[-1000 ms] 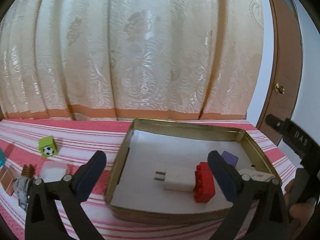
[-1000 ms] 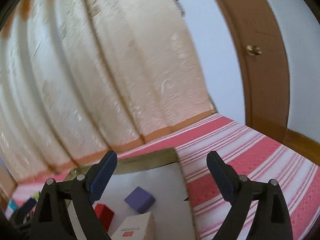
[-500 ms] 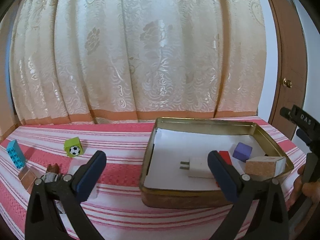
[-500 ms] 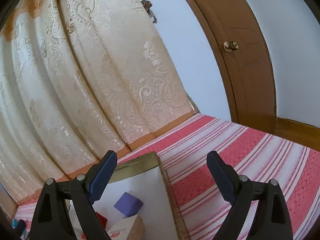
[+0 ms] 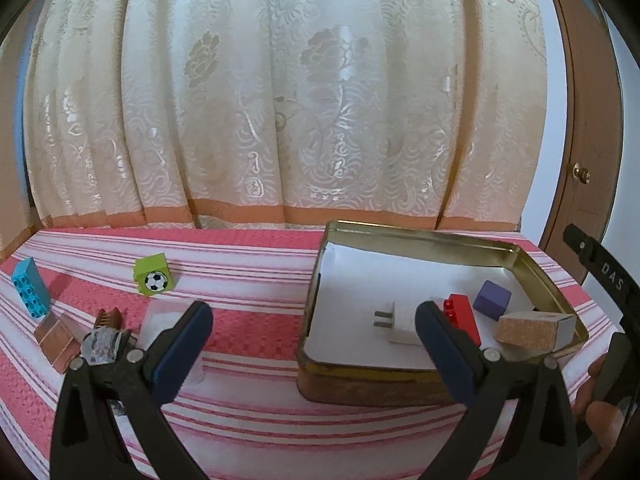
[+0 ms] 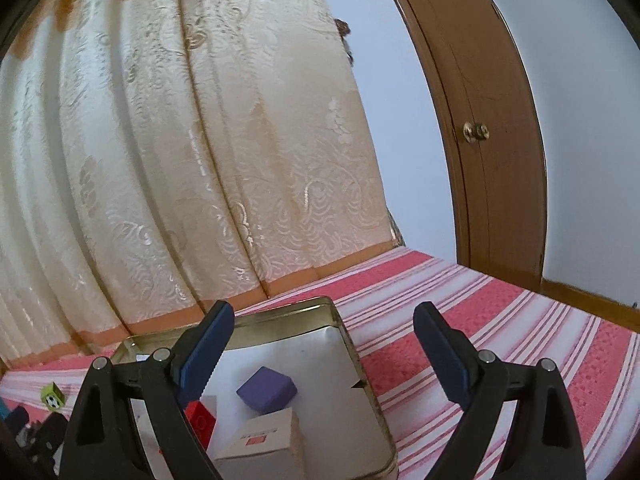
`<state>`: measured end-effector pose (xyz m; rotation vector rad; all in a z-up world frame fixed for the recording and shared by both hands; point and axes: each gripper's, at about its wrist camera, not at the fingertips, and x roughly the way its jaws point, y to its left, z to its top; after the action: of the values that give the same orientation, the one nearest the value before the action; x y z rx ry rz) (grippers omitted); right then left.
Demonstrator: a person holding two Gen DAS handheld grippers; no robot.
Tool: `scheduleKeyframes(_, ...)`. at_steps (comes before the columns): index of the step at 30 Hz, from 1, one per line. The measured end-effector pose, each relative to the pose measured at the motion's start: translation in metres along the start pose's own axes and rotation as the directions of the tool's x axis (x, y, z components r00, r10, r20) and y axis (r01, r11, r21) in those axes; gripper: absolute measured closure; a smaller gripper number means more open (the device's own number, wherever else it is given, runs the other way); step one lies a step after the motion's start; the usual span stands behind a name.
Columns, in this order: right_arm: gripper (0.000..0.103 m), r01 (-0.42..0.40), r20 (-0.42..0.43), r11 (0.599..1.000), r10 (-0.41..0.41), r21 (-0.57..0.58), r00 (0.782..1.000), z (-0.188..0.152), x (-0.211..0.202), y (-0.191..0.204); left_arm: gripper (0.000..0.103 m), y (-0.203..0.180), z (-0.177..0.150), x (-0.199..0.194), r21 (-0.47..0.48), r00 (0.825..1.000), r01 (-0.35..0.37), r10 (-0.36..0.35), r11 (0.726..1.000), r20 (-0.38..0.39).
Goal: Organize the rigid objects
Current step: 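Withdraw both tools from the tray toward the gray plush toy and brush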
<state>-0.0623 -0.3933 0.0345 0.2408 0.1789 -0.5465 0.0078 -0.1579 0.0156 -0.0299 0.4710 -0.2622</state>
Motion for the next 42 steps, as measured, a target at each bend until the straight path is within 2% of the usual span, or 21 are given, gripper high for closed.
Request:
scheduleKeyframes(10,0.01,-0.008,0.023,1.0,0.009,-0.018,1.0,-0.008,-0.027,0.011,0.0,0.005,-0.003,-0.012,0.042,0.999,-0.019,0.017,0.999,0.04)
scheduleKeyframes(20,0.01,-0.012,0.027,1.0,0.012,-0.003,1.0,-0.016,-0.046,0.02,0.0,0.027,-0.005,-0.019,0.016,0.999,-0.026,0.025,1.0,0.045)
scheduleKeyframes(27,0.01,-0.045,0.024,0.999,0.046,-0.014,0.999,-0.023,-0.059,0.036,0.0,0.044,-0.007,-0.023,0.015,0.999,-0.035,0.034,0.999,0.037)
scheduleKeyframes(34,0.01,-0.1,-0.029,0.995,0.1,0.02,0.995,-0.032,-0.065,0.055,0.0,0.059,-0.008,-0.025,0.007,0.999,-0.045,0.044,0.999,0.032)
scheduleKeyframes(42,0.01,-0.143,-0.047,0.99,0.143,0.01,0.989,-0.04,-0.073,0.077,0.0,0.073,-0.009,-0.028,0.002,0.998,-0.049,0.049,0.999,0.028)
